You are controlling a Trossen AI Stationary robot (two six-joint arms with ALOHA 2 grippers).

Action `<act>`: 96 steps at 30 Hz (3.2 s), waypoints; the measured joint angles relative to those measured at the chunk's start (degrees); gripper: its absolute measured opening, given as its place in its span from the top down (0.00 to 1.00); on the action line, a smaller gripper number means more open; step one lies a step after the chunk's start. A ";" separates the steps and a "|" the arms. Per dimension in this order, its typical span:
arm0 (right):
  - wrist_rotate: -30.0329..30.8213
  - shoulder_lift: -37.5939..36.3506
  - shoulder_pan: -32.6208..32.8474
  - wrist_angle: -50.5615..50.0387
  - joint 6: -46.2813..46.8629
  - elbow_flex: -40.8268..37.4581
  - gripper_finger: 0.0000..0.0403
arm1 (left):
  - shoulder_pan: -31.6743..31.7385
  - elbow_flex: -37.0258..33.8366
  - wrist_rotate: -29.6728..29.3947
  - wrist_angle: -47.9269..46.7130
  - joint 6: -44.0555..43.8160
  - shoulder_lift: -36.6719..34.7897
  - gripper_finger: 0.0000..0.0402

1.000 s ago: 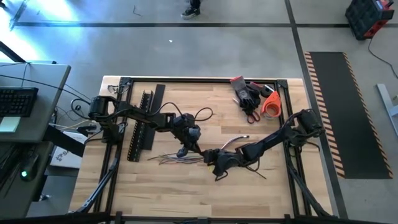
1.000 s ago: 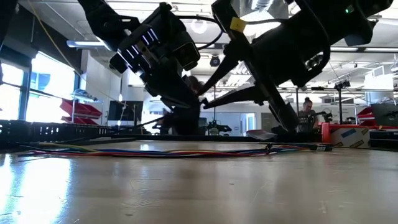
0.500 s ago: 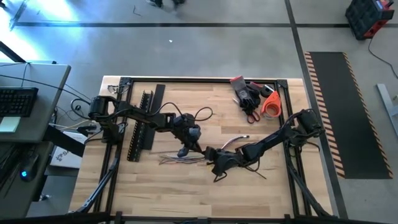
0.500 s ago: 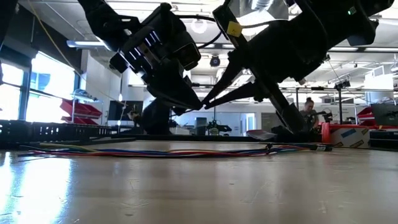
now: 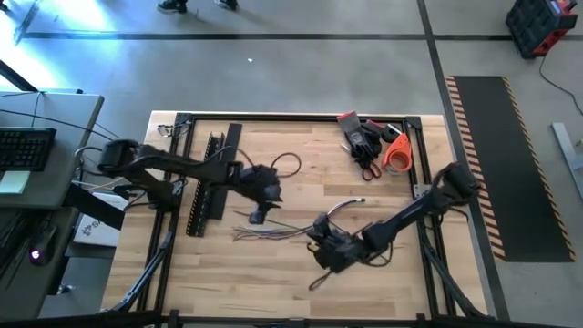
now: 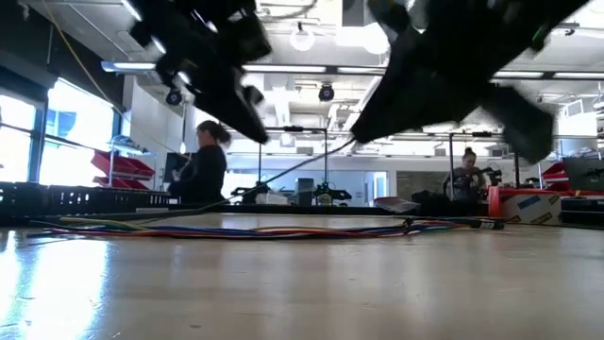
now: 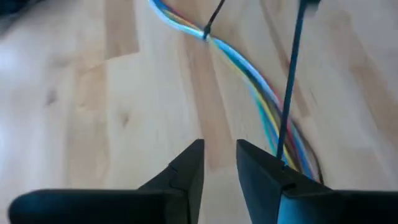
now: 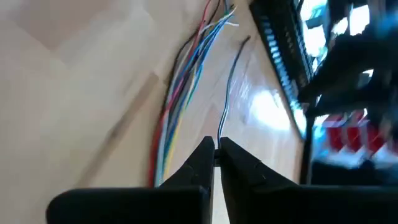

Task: Ziptie cables
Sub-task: Wrap the cables together using the black zip tie

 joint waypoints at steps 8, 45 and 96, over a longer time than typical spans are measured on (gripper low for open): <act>8.23 -0.06 7.61 -26.08 24.88 16.72 1.00 | -14.99 -3.06 -11.82 -6.55 -13.86 -6.75 0.86; -9.41 0.66 24.33 -51.61 71.97 41.87 1.00 | -22.47 -13.86 -16.66 13.06 -26.56 11.19 0.70; -18.10 3.26 22.81 -51.81 77.37 42.25 1.00 | -25.24 -10.34 -31.11 20.97 -22.10 15.28 0.49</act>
